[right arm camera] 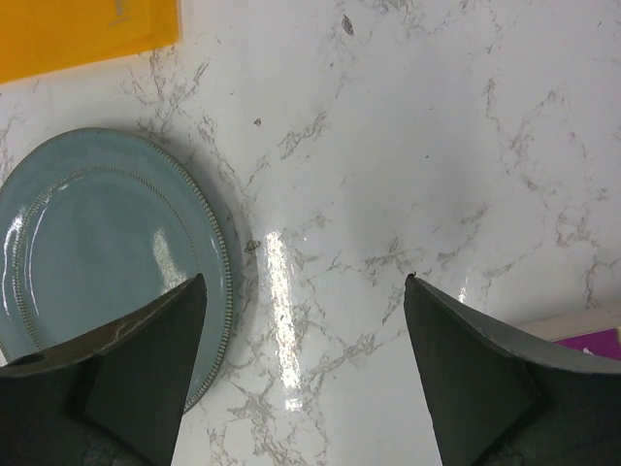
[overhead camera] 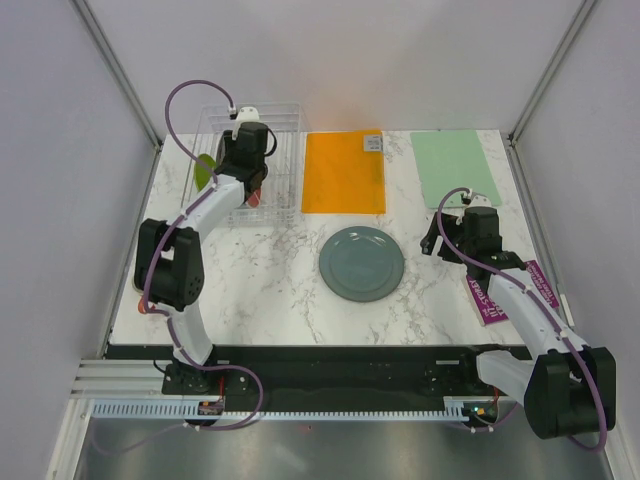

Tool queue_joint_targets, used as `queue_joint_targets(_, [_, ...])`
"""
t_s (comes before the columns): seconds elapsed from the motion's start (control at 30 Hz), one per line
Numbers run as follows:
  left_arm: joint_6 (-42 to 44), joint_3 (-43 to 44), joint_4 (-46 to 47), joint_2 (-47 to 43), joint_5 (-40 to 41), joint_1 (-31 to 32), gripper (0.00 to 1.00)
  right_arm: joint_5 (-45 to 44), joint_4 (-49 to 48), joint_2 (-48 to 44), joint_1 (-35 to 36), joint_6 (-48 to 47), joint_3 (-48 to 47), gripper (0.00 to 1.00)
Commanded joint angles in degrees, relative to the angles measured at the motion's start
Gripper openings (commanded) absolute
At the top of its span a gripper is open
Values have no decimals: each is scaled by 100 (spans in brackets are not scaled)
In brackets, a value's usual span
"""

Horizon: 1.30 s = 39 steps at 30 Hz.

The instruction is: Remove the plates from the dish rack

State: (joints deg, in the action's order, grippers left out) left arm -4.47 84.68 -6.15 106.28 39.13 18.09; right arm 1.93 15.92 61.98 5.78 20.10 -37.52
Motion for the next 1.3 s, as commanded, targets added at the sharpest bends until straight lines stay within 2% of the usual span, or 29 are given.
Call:
queue_joint_targets(0.0, [34,250,-61,104,252,19,23,79,-98,51,-7,-50,-89,89])
queue_joint_targets(0.07, [43,250,-70,104,366,46,6,88,-89,60,2,-58,-89,89])
queue_joint_targets(0.1, [60,259,-70,95,419,63,2,88,-81,69,2,-50,-80,89])
queue_joint_targets(0.43, [438,707,-70,77,1157,326,2,123,-81,87,2,-58,-54,89])
queue_joint_targets(0.73, [1764,1472,343,-124,1957,626,2,141,-54,60,2,-59,-71,89])
queue_joint_targets(0.97, [2433,1700,554,-756,1958,889,2,316,60,-36,2,-50,-238,89])
queue_joint_targets(1.03, [2338,1665,222,-1003,1705,1065,2,439,78,-133,2,-32,-352,89])
queue_joint_targets(1.1, [1593,1701,-671,-1477,1318,1179,2,728,78,-247,-7,11,-440,88])
queue_joint_targets(1.13, [1285,1683,-981,-1644,864,1197,2,790,86,-282,-7,38,-510,87])
queue_joint_targets(1.17, [734,1596,-1193,-1846,607,1206,2,965,69,-352,-7,99,-546,87])
queue_joint_targets(1.27, [-217,1141,-1616,-2619,-466,1215,2,1238,25,-475,2,204,-695,85])
